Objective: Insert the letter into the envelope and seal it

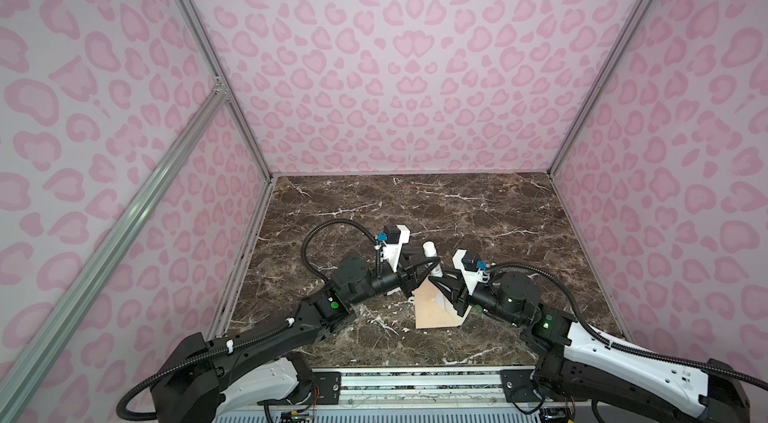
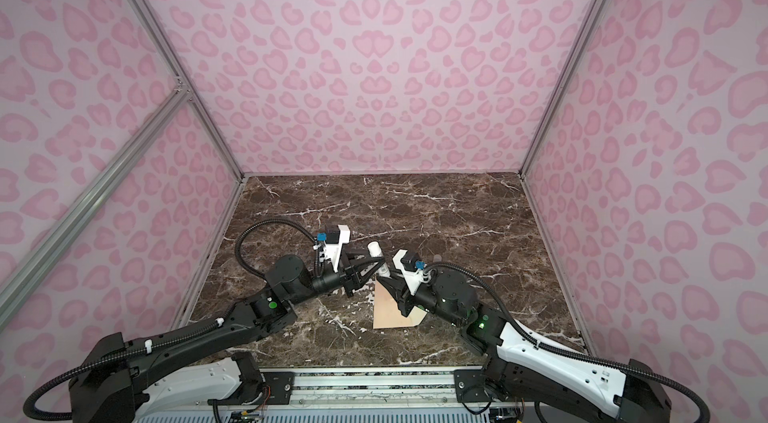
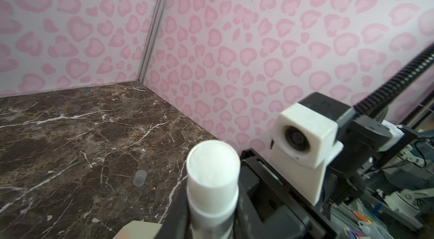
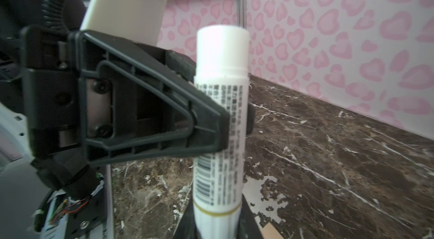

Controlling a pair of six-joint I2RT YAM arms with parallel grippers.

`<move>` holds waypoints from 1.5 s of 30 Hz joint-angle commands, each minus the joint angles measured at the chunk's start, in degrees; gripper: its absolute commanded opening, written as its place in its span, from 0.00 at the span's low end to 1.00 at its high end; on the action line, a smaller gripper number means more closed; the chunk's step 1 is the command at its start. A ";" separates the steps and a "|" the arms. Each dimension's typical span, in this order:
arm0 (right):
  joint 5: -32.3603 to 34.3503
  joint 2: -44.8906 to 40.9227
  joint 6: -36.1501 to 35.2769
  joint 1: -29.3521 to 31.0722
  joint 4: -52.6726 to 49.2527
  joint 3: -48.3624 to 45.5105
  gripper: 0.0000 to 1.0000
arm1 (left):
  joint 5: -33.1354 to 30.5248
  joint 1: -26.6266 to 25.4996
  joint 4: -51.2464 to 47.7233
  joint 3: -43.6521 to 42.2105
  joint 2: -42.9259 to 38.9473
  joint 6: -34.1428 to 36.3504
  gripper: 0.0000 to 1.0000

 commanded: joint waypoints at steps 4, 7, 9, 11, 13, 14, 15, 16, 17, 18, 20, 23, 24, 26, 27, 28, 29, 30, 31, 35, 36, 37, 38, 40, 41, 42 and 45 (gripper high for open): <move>-13.84 -1.90 4.76 -2.06 8.53 -1.43 0.18 | 8.77 0.17 -7.37 -0.56 -0.29 1.27 0.05; -9.80 -2.55 1.10 -2.05 6.19 -2.15 0.23 | 7.22 0.35 -7.75 -0.26 -0.71 1.19 0.05; -6.70 -2.92 -1.44 -1.93 5.63 -3.33 0.32 | 4.80 0.44 -8.21 -0.13 -1.19 1.10 0.04; -3.95 -3.29 -3.46 -1.72 5.80 -4.72 0.40 | 0.43 0.37 -9.03 0.18 -2.08 1.02 0.04; -0.59 -3.13 -5.92 -1.09 6.42 -6.31 0.48 | -5.12 0.44 -10.76 0.70 -3.06 1.51 0.04; 0.99 -2.76 -7.07 -0.84 7.02 -7.12 0.50 | -8.11 0.44 -11.76 1.21 -3.45 1.54 0.04; 1.90 -2.23 -8.03 -0.58 8.07 -8.01 0.53 | -10.93 0.44 -12.55 1.64 -3.66 1.47 0.04; 3.21 -1.33 -9.10 -0.39 9.97 -9.06 0.55 | -14.10 0.44 -13.29 2.00 -3.83 1.21 0.04; 4.68 -0.42 -9.38 -0.12 12.23 -10.10 0.57 | -17.49 0.44 -13.59 2.34 -4.00 0.66 0.04; 6.69 0.43 -9.56 0.34 14.66 -11.12 0.58 | -20.02 0.42 -13.72 2.57 -4.03 0.17 0.04; 12.66 2.40 -11.02 2.59 21.52 -13.44 0.60 | -24.67 0.36 -13.28 2.76 -4.26 -0.77 0.04; 20.68 6.64 -14.47 5.62 27.86 -13.91 0.61 | -30.32 -0.38 -12.57 3.18 -4.27 -1.20 0.04; 22.06 8.00 -15.21 6.16 29.64 -13.80 0.61 | -31.49 -0.65 -12.67 3.44 -4.07 -1.27 0.04; 24.66 11.23 -16.71 7.08 34.15 -13.31 0.61 | -33.38 -1.20 -13.44 4.53 -3.15 -1.27 0.04; 25.75 12.53 -17.31 7.43 35.70 -12.99 0.61 | -33.96 -1.52 -13.61 4.75 -2.78 -1.27 0.04; 27.16 14.05 -17.83 7.69 37.49 -12.43 0.60 | -34.74 -1.75 -13.47 4.95 -2.31 -1.49 0.04; 28.57 15.52 -18.39 7.93 39.30 -11.99 0.60 | -35.32 -2.14 -13.16 4.94 -1.91 -1.91 0.04; 29.74 17.24 -18.73 7.97 41.17 -11.47 0.60 | -35.57 -2.41 -12.52 4.77 -1.56 -2.34 0.04; 30.61 18.60 -19.08 8.00 42.75 -11.22 0.60 | -35.79 -2.53 -12.14 4.71 -1.24 -2.81 0.04; 31.88 23.59 -19.88 8.10 48.08 -9.35 0.59 | -36.14 -3.05 -10.98 4.84 0.10 -3.94 0.04; 31.66 24.38 -20.07 8.17 48.40 -8.76 0.59 | -36.24 -3.16 -10.81 4.87 0.26 -3.91 0.04; 31.38 25.34 -20.30 8.31 48.67 -8.11 0.59 | -36.16 -3.25 -10.58 4.98 0.49 -3.99 0.04; 31.27 26.25 -20.63 8.56 48.95 -7.44 0.59 | -36.15 -3.34 -10.40 5.11 0.71 -3.99 0.04; 30.90 27.83 -21.05 8.97 48.98 -6.26 0.59 | -36.15 -3.43 -10.15 5.15 0.89 -3.99 0.04; 30.91 28.53 -21.06 9.16 48.98 -5.76 0.59 | -36.15 -3.47 -9.90 5.17 1.02 -4.04 0.04; 31.23 29.14 -21.20 9.35 49.13 -5.31 0.59 | -36.08 -3.52 -9.77 5.18 1.17 -4.08 0.04; 32.62 30.85 -21.21 9.47 49.58 -4.44 0.58 | -35.89 -3.59 -9.53 5.30 1.33 -4.17 0.04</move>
